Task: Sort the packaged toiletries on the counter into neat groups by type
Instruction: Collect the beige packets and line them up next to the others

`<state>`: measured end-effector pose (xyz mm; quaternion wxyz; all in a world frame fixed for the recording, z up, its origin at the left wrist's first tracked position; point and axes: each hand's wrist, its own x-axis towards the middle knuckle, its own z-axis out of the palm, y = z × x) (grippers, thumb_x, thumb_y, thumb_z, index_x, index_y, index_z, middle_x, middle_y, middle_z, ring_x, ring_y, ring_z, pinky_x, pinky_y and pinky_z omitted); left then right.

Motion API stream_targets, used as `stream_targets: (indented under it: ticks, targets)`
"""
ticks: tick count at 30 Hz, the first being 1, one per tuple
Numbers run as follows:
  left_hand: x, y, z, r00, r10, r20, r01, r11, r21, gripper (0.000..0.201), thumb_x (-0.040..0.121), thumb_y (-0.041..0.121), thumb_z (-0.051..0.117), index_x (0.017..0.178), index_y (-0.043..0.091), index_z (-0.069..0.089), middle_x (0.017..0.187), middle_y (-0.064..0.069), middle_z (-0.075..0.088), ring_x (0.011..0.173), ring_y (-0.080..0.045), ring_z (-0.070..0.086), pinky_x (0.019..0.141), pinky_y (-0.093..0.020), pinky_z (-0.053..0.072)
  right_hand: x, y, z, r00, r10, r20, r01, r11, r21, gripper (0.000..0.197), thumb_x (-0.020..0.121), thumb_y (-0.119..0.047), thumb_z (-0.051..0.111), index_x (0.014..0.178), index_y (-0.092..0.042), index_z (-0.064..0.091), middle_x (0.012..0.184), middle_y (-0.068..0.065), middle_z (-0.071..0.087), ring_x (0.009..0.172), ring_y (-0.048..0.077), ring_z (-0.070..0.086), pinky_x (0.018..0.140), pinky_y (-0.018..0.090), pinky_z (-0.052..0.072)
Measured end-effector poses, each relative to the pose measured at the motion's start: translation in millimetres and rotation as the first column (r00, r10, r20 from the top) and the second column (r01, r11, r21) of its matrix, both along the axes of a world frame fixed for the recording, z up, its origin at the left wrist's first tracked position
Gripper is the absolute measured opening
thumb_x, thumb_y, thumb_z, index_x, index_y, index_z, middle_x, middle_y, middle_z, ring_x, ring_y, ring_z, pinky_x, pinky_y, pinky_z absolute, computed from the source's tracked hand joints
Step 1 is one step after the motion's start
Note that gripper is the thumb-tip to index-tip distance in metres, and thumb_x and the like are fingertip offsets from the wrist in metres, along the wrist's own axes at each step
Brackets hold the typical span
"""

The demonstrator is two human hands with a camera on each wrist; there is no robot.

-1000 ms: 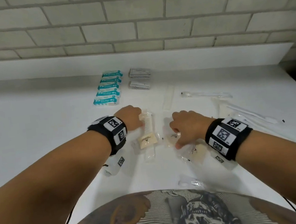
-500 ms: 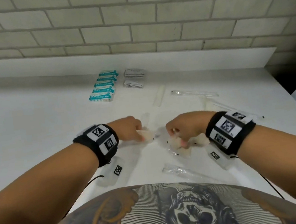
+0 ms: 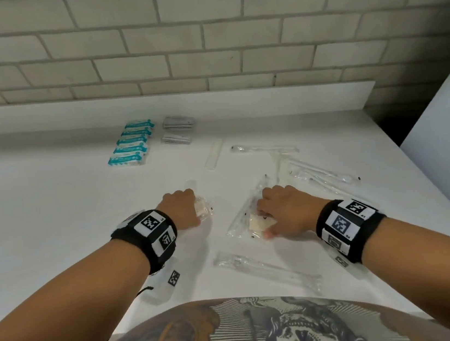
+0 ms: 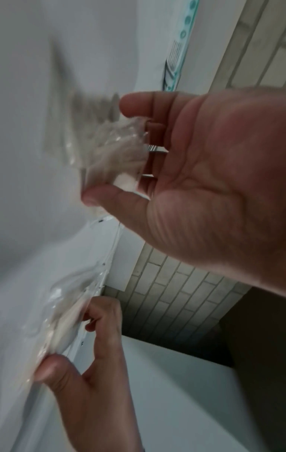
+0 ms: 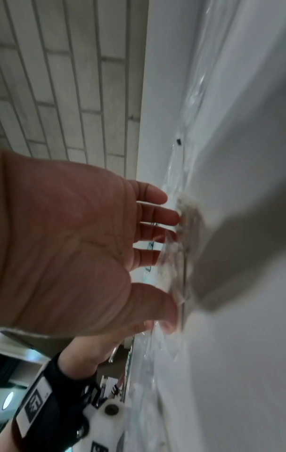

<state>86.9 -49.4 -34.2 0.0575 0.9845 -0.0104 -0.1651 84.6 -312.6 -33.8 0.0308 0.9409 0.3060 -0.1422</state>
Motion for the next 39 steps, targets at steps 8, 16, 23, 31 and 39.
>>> stream_targets:
  ticks: [8,16,23,31,39]
  targets:
    - [-2.4,-34.4,-4.8,0.996,0.019,0.082,-0.010,0.993,-0.116,0.056,0.080,0.030,0.068,0.129,0.012,0.047,0.124,-0.012,0.049,0.113,-0.030,0.053,0.088,-0.033,0.043,-9.5,-13.1,2.0,0.996,-0.052,-0.075,0.056,0.997,0.053,0.044,0.067,-0.057,0.069,0.097,-0.032,0.049,0.094,-0.013,0.042,0.089,0.015,0.042,0.069,0.028,0.034]
    - [-3.8,-71.5,-8.9,0.996,-0.024,0.092,0.041,0.981,-0.190,0.050,0.083,0.029,0.066,0.126,0.011,0.047,0.122,-0.012,0.049,0.108,-0.030,0.054,0.083,-0.031,0.042,-14.2,-26.2,8.8,0.963,-0.186,-0.196,0.214,0.968,0.130,0.035,0.074,-0.030,0.074,0.089,-0.029,0.042,0.087,-0.009,0.052,0.084,0.017,0.054,0.061,0.027,0.040]
    - [-0.9,-91.8,-9.1,0.996,-0.021,0.086,0.037,0.982,-0.187,0.052,0.085,0.031,0.065,0.127,0.009,0.044,0.122,-0.013,0.050,0.108,-0.030,0.054,0.078,-0.030,0.039,17.1,-60.6,27.4,0.674,-0.588,-0.447,0.735,0.596,0.324,0.018,0.084,-0.023,0.068,0.077,-0.017,0.053,0.082,0.001,0.058,0.066,0.015,0.053,0.048,0.018,0.041]
    - [1.5,-107.8,-8.9,0.993,-0.041,0.107,0.059,0.984,-0.168,0.047,0.085,0.029,0.064,0.122,0.007,0.046,0.115,-0.013,0.054,0.102,-0.030,0.056,0.079,-0.034,0.044,11.2,-24.0,1.8,0.660,-0.683,-0.313,0.747,0.640,0.180,0.068,0.074,-0.033,0.076,0.130,-0.011,0.044,0.119,0.009,0.051,0.096,0.025,0.059,0.069,0.030,0.051]
    - [0.4,-100.2,-1.0,1.000,-0.015,0.017,0.020,0.947,-0.320,0.042,0.082,0.036,0.069,0.108,0.011,0.048,0.099,-0.003,0.052,0.090,-0.021,0.054,0.070,-0.027,0.038,14.3,-5.8,15.7,0.549,-0.706,-0.448,0.814,0.574,0.093,0.063,0.074,-0.001,0.068,0.131,0.003,0.041,0.102,0.017,0.062,0.085,0.031,0.065,0.070,0.038,0.059]
